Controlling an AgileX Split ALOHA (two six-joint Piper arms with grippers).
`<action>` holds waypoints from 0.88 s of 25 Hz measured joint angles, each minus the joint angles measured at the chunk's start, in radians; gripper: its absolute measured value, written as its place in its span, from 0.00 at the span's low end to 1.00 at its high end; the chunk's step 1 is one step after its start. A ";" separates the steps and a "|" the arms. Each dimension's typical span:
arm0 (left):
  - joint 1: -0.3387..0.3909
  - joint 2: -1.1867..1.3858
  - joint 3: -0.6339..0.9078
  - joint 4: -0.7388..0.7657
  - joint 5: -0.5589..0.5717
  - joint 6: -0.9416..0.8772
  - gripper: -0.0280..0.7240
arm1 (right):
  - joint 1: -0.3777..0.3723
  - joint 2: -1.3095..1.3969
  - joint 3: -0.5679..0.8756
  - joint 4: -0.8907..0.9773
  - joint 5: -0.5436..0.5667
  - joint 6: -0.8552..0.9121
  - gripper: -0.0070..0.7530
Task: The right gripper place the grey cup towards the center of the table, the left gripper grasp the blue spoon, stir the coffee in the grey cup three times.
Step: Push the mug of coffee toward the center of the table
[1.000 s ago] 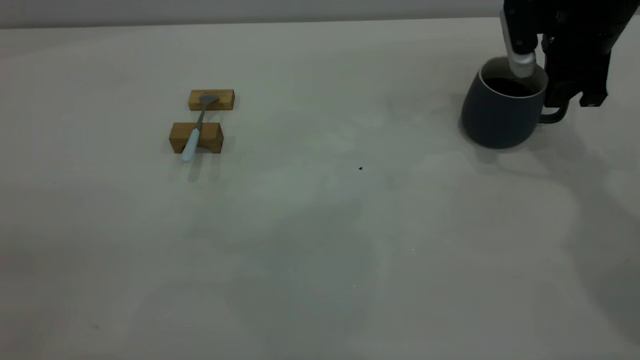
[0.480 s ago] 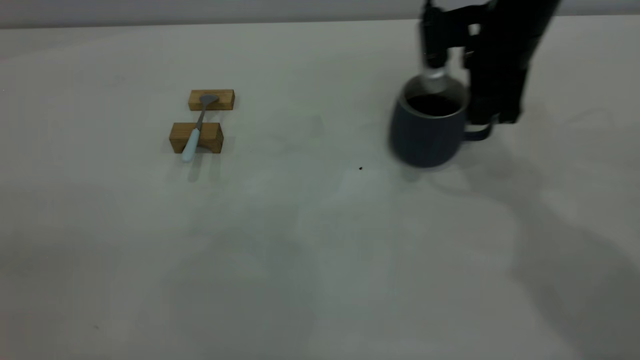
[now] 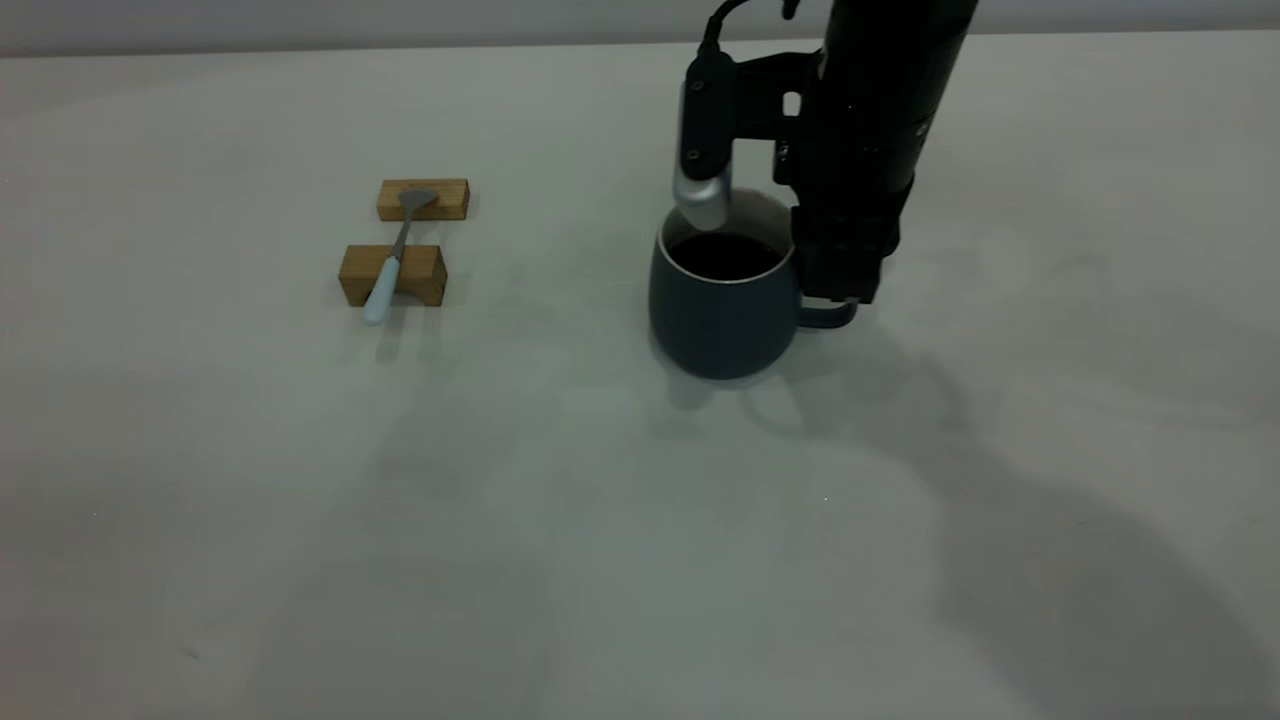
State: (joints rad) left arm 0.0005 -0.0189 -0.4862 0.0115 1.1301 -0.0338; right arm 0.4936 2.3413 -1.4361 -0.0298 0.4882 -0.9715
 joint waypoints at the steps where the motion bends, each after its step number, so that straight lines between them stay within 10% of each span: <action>1: 0.000 0.000 0.000 0.000 0.000 0.000 0.58 | 0.003 0.000 0.000 0.000 0.000 0.014 0.24; 7: 0.000 0.000 0.000 0.000 0.000 0.000 0.58 | 0.005 0.000 0.000 0.000 0.003 0.060 0.34; 15: 0.000 0.000 0.000 0.000 0.000 0.000 0.58 | 0.005 -0.048 0.000 0.003 0.067 0.118 0.90; 22: 0.000 0.000 0.000 0.000 0.000 0.000 0.58 | 0.005 -0.307 0.000 0.003 0.341 0.279 0.97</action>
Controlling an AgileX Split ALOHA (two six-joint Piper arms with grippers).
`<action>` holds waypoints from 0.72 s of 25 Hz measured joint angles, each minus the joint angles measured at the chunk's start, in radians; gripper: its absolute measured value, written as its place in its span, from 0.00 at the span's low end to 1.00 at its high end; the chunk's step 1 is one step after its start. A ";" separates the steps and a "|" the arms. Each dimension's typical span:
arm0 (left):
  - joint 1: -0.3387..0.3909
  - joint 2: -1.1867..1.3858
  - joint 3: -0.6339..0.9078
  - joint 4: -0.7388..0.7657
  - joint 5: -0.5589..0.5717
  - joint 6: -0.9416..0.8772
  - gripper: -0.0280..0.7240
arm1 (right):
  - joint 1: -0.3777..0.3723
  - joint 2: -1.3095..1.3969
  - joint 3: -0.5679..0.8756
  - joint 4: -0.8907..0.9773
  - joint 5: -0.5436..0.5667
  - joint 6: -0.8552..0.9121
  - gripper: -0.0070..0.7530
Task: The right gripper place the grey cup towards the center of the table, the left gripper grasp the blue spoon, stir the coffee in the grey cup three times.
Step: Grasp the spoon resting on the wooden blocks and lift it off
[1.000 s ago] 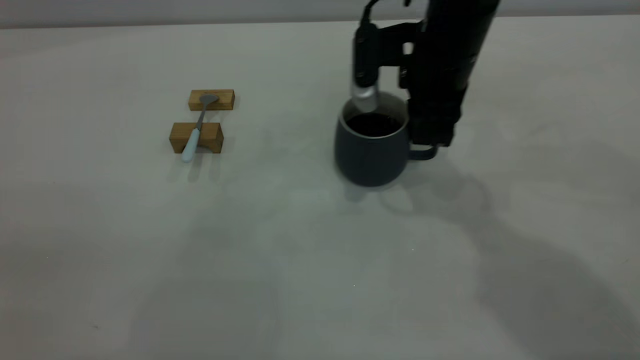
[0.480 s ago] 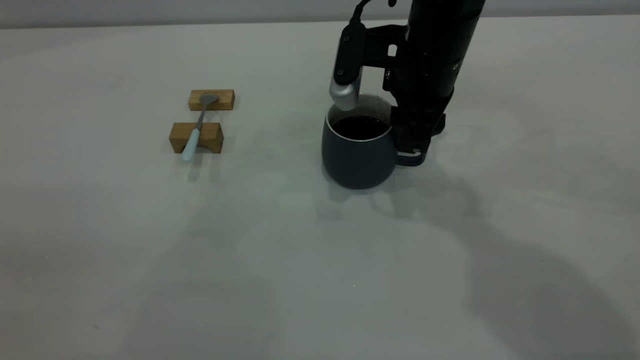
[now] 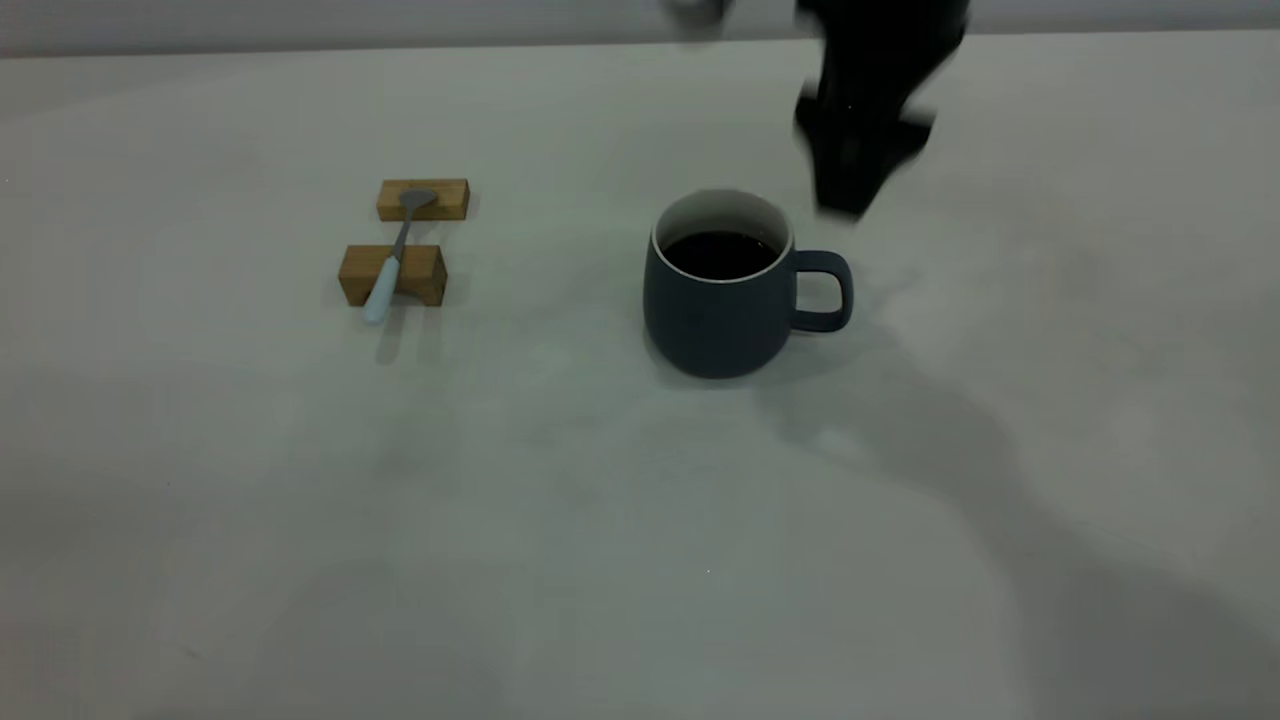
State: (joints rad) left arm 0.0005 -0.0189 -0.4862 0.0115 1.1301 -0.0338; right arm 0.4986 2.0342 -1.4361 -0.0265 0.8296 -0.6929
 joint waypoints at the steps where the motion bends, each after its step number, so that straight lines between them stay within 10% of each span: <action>1: 0.000 0.000 0.000 0.000 0.000 0.000 0.58 | 0.000 -0.050 0.000 0.002 0.041 0.024 0.97; 9: 0.000 0.000 0.000 0.000 0.000 0.000 0.58 | 0.000 -0.390 0.001 0.005 0.369 0.235 0.96; 18: 0.000 0.000 0.000 0.000 0.000 0.000 0.58 | 0.000 -0.720 0.164 0.062 0.399 0.377 0.95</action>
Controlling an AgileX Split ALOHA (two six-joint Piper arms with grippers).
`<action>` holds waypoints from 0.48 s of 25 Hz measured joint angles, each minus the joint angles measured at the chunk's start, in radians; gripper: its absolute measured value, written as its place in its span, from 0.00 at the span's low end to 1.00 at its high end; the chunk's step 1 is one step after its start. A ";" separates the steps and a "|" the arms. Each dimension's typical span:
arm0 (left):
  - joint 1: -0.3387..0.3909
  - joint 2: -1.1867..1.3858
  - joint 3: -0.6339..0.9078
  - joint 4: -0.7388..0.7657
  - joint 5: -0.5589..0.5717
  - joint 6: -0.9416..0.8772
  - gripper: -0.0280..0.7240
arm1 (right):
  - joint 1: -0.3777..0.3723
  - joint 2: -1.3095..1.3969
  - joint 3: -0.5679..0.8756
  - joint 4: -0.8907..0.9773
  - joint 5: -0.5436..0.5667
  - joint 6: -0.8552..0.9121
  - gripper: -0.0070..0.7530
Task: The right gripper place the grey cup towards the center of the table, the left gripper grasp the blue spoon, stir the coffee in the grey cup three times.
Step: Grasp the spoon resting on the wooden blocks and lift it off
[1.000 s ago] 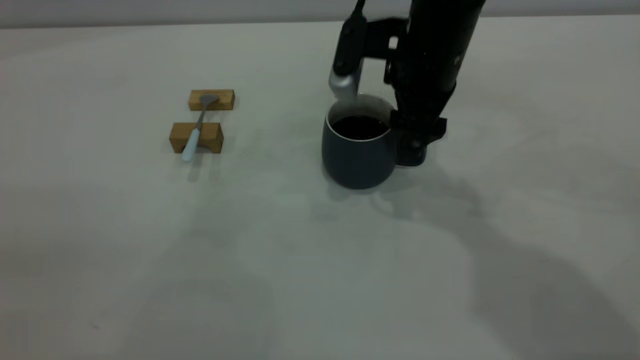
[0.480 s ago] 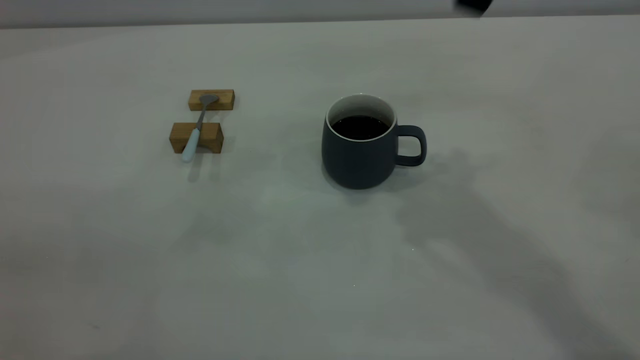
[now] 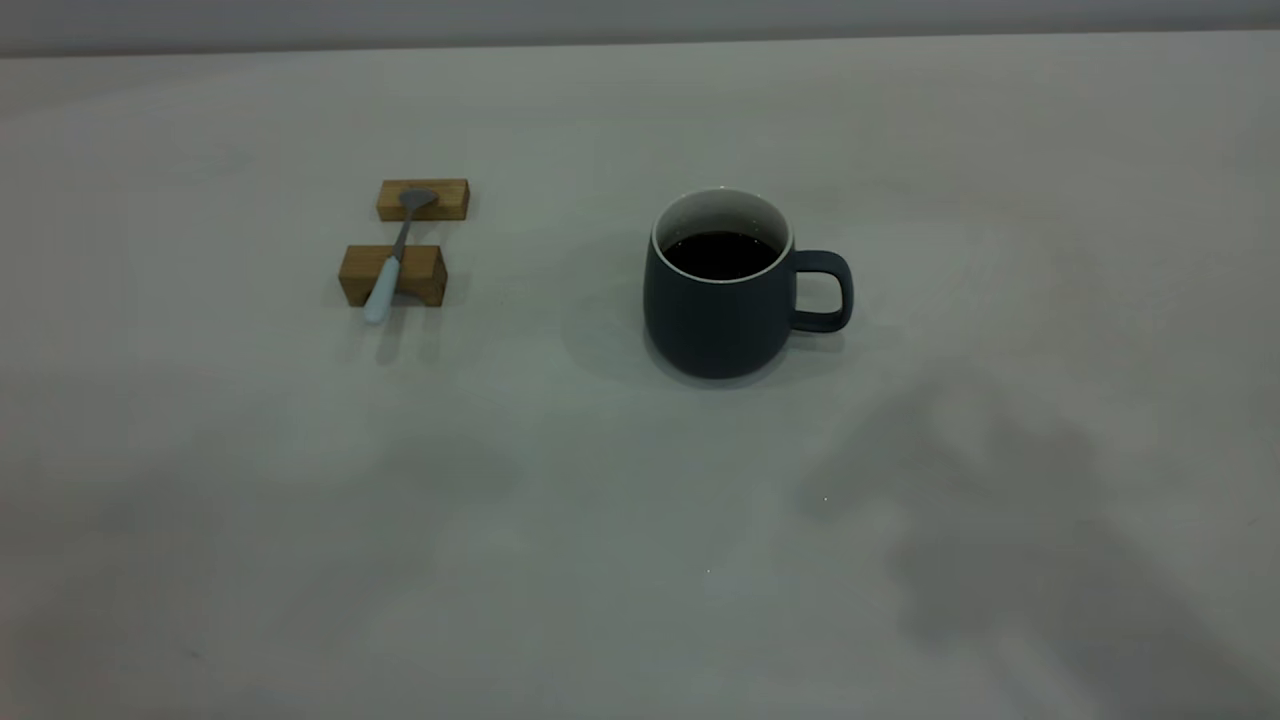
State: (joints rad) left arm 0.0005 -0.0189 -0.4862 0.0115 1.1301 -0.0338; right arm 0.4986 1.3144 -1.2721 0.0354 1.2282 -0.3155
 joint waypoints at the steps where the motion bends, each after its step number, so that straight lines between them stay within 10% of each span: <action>1: 0.000 0.000 0.000 0.000 0.000 0.000 0.58 | 0.000 -0.049 0.039 0.007 0.000 0.006 0.95; 12: 0.000 0.000 0.000 0.000 0.000 0.000 0.58 | -0.003 -0.612 0.478 0.078 0.009 0.044 0.93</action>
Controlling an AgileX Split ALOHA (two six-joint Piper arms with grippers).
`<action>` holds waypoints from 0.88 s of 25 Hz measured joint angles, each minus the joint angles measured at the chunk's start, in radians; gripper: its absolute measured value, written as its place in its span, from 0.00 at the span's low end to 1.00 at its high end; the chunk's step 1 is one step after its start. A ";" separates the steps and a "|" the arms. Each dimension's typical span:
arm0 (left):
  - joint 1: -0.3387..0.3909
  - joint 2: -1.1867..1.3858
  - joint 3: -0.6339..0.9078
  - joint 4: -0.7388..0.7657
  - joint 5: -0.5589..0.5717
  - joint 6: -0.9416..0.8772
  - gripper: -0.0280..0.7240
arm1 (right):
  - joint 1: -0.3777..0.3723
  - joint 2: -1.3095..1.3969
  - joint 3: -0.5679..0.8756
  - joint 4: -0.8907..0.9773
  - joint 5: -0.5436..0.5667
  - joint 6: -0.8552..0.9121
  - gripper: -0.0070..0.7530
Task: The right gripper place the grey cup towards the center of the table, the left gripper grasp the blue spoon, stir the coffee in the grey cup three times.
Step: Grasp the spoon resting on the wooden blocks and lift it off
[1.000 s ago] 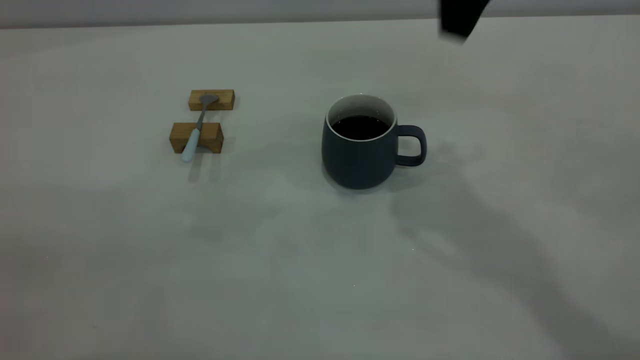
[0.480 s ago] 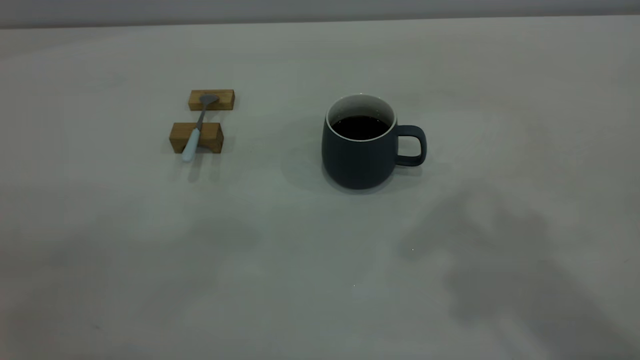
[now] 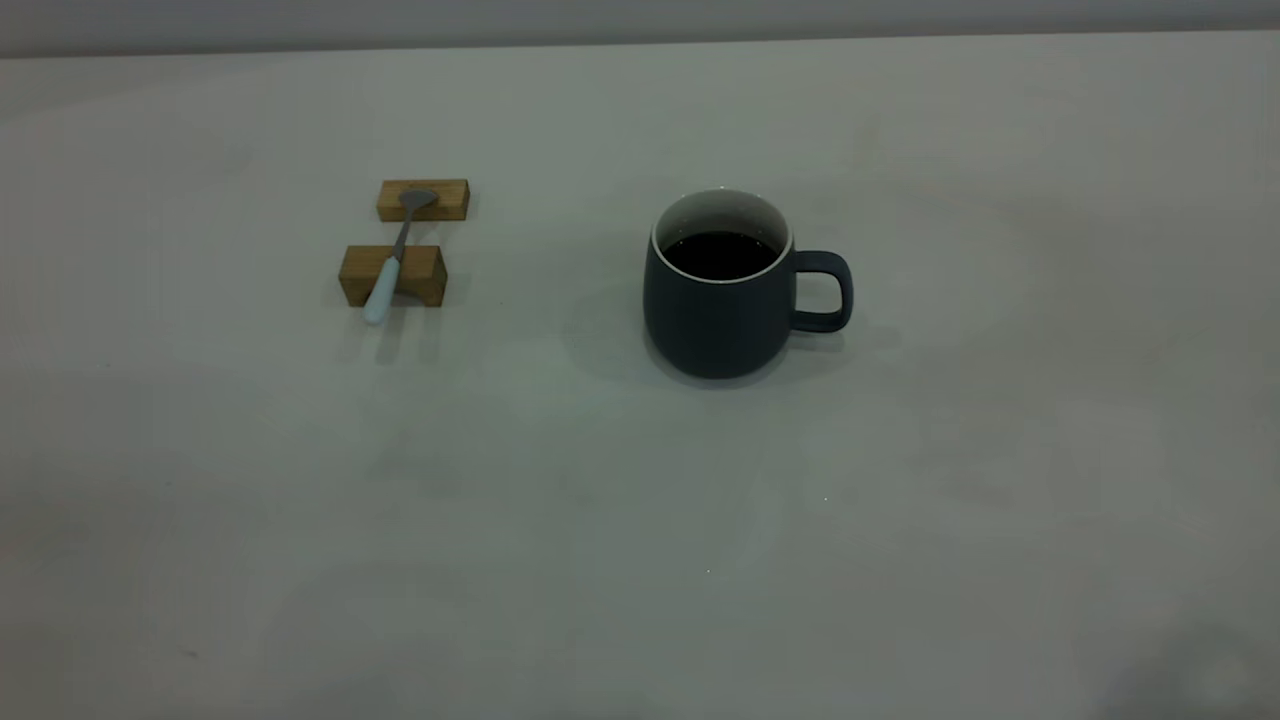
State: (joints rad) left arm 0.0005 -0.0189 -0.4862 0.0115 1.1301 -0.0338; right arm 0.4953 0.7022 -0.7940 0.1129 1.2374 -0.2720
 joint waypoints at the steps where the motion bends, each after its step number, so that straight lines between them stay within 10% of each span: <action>1: 0.000 0.000 0.000 0.000 0.000 0.000 0.58 | -0.014 -0.059 0.027 0.004 0.000 0.006 0.92; 13: 0.000 0.000 0.000 0.000 0.000 0.000 0.58 | -0.333 -0.523 0.279 0.007 -0.092 0.035 0.91; 22: 0.000 0.000 0.000 0.000 0.000 0.000 0.58 | -0.431 -0.676 0.324 0.000 -0.102 0.088 0.89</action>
State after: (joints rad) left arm 0.0005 -0.0189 -0.4862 0.0115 1.1301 -0.0338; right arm 0.0647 0.0265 -0.4699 0.1126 1.1355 -0.1836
